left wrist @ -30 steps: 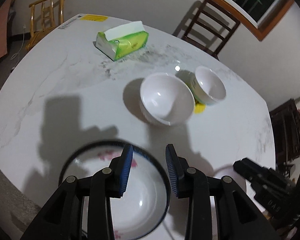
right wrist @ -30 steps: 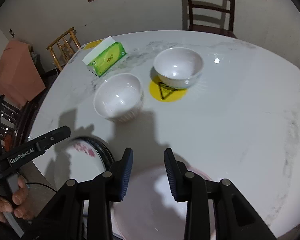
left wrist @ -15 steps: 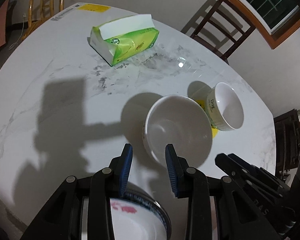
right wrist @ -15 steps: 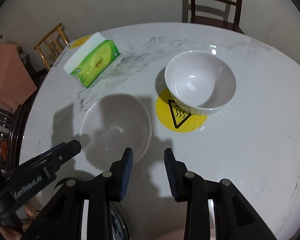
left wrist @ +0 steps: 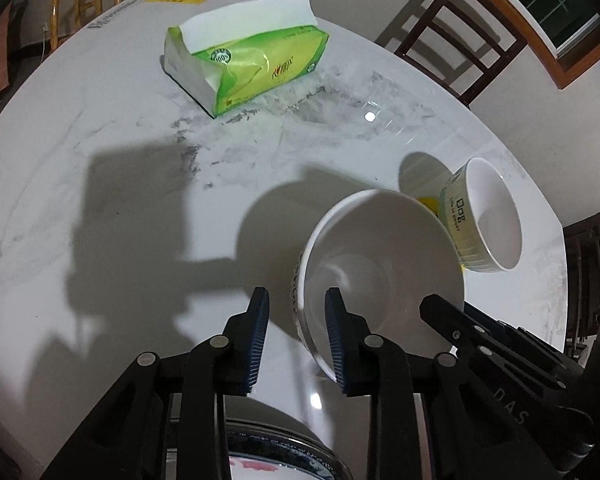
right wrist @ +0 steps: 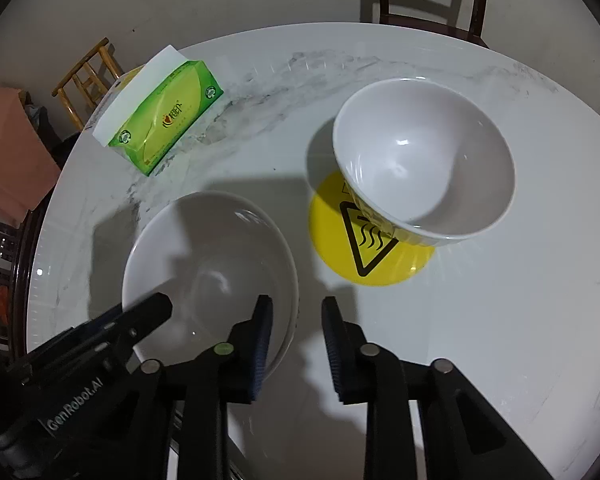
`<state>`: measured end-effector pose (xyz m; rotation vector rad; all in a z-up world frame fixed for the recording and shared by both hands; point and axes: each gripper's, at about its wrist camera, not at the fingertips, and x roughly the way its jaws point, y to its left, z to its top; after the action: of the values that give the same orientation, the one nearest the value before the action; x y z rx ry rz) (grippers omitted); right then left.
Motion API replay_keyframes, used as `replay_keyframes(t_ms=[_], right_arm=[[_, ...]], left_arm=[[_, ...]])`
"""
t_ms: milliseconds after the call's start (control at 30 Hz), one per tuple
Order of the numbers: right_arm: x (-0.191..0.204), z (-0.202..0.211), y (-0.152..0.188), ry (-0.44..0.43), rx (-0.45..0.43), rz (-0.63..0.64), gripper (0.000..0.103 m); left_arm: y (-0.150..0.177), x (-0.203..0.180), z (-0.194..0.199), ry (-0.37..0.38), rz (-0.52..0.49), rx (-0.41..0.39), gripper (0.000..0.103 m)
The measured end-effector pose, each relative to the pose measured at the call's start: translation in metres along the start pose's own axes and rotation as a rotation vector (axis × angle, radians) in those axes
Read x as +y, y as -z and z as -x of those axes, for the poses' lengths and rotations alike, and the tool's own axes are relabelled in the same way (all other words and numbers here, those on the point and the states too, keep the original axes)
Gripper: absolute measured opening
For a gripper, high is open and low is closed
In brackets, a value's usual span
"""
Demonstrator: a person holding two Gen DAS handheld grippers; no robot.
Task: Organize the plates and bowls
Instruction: 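Grasp the rim of the white ribbed bowl with the left tool, then lift the white ribbed bowl and carry it over the pink bowl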
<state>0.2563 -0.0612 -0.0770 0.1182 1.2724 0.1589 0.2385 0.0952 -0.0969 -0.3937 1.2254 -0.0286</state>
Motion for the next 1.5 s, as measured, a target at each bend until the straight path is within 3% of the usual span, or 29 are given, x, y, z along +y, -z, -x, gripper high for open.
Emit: replay_keyframes(t_ms=[200, 700, 1500], right_arm=[[0.003, -0.003, -0.001, -0.011, -0.002, 0.000, 0.011], [0.007, 0.001, 0.008, -0.015, 0.000, -0.015, 0.011], [0.004, 0.078, 0.055, -0.047, -0.074, -0.005, 0.011]], left_arm=[[0.002, 0.002, -0.007, 0.006, 0.001, 0.013, 0.015], [0.005, -0.001, -0.005, 0.000, -0.007, 0.014, 0.012], [0.046, -0.022, 0.064, -0.013, -0.061, -0.054, 0.012]])
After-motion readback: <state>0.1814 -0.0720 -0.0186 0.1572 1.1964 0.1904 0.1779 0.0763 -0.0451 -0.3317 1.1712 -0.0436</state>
